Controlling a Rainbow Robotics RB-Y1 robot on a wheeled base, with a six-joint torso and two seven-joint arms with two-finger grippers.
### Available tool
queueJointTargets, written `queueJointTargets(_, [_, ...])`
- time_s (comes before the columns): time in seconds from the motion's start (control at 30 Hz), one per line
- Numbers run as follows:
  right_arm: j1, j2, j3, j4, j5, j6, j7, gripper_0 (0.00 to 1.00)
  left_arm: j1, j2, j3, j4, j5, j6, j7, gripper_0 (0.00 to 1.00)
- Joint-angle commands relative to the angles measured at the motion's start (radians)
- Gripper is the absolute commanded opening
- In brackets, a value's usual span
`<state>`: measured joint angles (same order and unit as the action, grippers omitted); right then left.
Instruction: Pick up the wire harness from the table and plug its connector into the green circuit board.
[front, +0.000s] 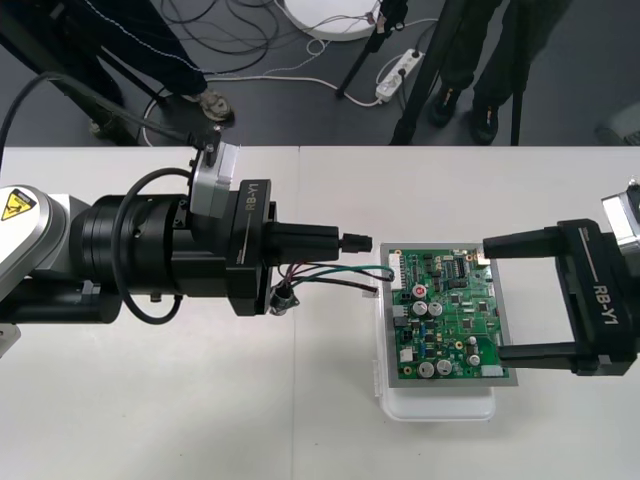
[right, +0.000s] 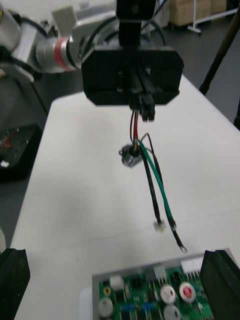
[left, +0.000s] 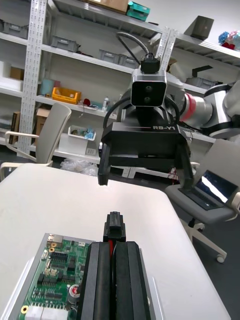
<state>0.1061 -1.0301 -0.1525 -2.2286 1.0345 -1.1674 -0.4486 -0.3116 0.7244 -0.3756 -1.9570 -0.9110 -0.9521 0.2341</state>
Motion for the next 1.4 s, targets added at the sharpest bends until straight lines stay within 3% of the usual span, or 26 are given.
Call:
queueJointTargets(0.03, [0.014, -0.033, -0.09, -0.002, 0.081, -0.084, -0.105, 1.0, 0.045, 0.003, 0.037, 0.003, 0.023, -0.073, -0.093, 0.0])
queueJointTargets(0.77, [-0.029, -0.033, -0.093, -0.109, 0.636, -0.362, -0.183, 1.0, 0.068, -0.119, 0.067, 0.302, 0.034, -0.353, -0.358, 0.0])
queueJointTargets(1.4, [-0.181, -0.03, 0.209, -0.074, 0.963, -0.403, -0.248, 1.0, 0.065, -0.2, 0.05, 0.471, -0.103, -0.419, -0.504, 0.0])
